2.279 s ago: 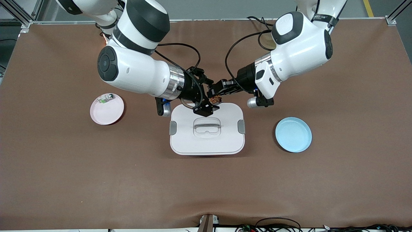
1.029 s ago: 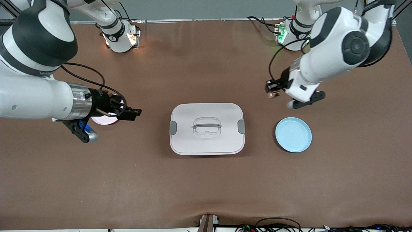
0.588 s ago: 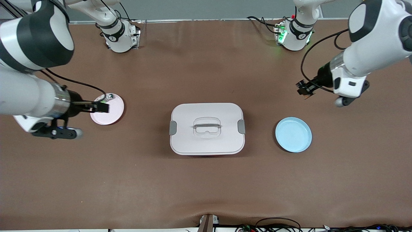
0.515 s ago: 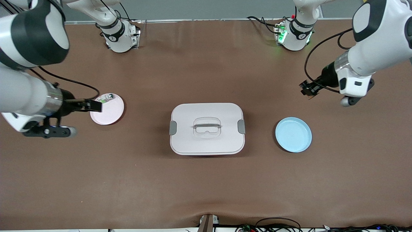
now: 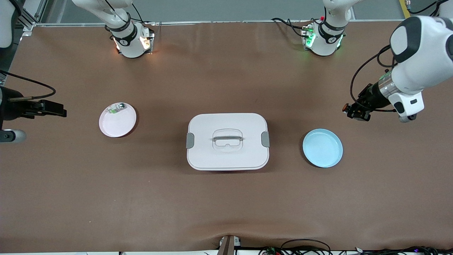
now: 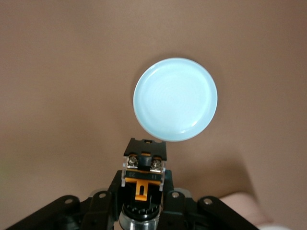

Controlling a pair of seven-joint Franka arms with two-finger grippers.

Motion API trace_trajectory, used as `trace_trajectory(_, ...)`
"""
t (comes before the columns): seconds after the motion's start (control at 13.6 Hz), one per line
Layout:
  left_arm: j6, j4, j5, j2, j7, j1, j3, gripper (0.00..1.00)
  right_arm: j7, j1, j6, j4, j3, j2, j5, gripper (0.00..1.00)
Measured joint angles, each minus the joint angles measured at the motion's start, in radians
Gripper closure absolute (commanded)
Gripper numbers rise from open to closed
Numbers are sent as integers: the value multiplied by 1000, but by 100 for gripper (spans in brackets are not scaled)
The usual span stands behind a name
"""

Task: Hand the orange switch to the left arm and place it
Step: 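Carry the switch with the left gripper over the light-blue plate while the right gripper retracts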

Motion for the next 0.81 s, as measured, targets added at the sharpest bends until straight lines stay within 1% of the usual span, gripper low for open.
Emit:
trace_trajectory(0.07, 77, -43, 0, 1, -51, 0, -2, 100, 0, -5, 17, -33, 0, -23, 0, 0)
trace_trajectory(0.15, 157, -89, 0, 3, -97, 0, -4, 100, 0, -11, 53, -90, 0, -57, 0, 0)
trace_trajectory(0.22, 210, -123, 0, 9, -120, -1, -5, 100, 0, -18, 99, -158, 0, -97, 0, 0)
trace_trajectory(0.37, 280, -157, 0, 37, -142, -1, -5, 100, 0, -24, 213, -331, 0, -200, 0, 0)
trace_trajectory(0.51, 321, -162, 0, 84, -170, -1, -5, 100, 1, -27, 282, -482, 0, -299, 0, 0)
trace_trajectory(0.66, 342, -162, 3, 133, -186, -1, -5, 100, 1, -39, 304, -557, 0, -353, 0, 0)
trace_trajectory(0.81, 349, -161, 64, 181, -237, -1, -4, 100, 1, -56, 315, -578, -1, -366, 0, 0)
